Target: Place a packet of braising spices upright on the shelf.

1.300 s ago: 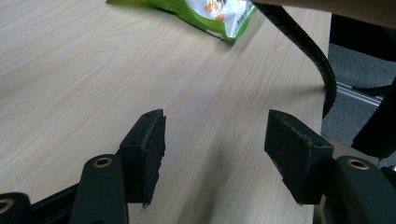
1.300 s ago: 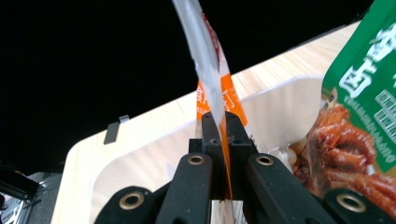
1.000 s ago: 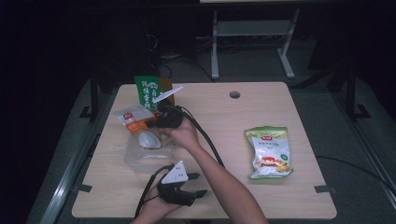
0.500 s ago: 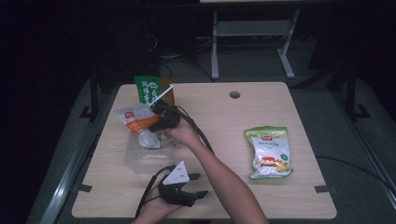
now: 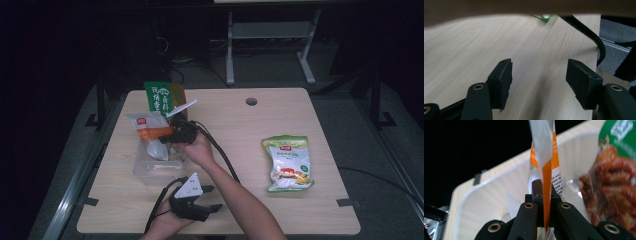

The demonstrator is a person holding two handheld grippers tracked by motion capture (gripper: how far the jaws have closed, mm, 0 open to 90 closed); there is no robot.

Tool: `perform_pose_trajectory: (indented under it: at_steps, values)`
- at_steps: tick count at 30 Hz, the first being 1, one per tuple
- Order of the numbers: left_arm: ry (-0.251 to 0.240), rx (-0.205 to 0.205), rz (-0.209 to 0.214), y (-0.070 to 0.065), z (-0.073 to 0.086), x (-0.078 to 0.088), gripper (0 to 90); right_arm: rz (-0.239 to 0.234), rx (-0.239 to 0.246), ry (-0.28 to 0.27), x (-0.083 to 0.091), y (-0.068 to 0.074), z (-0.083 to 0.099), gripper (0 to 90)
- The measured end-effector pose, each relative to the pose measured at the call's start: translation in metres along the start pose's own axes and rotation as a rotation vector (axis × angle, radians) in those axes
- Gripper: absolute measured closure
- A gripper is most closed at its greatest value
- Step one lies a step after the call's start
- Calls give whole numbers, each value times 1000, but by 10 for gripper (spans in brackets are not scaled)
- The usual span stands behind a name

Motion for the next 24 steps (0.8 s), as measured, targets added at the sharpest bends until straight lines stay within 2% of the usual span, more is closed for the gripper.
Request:
perform_pose_trajectory:
  at_steps: [1, 2, 5, 9, 11, 13, 15, 16, 19, 24]
  values:
    - [0, 0, 0, 0, 0, 0, 376, -13, -8, -16, 1, 0, 1, 884]
    - [0, -1, 0, 0, 0, 0, 375, -13, -9, -16, 2, -1, 1, 820]
    - [2, -2, 1, 0, 0, -1, 375, -4, 24, 7, 7, 3, 0, 729]
    - [6, -3, 2, -1, 0, -2, 375, 27, 44, 12, 19, 4, 0, 735]
    - [7, -4, 2, -1, 0, -3, 375, 27, 41, 7, 24, 2, 0, 774]
    - [9, -4, 3, -1, 0, -3, 376, 29, 50, 8, 27, 1, 1, 853]
    - [9, 0, 3, -1, 1, -3, 375, 40, 77, 18, 28, 1, 3, 890]
    - [10, -2, 4, 0, 1, -4, 375, 35, 62, 23, 29, 2, 4, 893]
    - [10, 1, 3, 0, 1, -4, 376, 33, 73, 30, 29, 0, 6, 894]
    - [8, 3, 3, 1, 1, -3, 375, 24, 59, 33, 29, -3, 10, 896]
Point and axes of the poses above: each handheld gripper's, and its own axes: x roughly backward along the jaws, z roughly out of its underside, y roughly to its left, the point moved 3 cm from there along -x, roughly forward along the jaws, and after that the axes turned 12 degrees about -x, right-handed, at the moved point
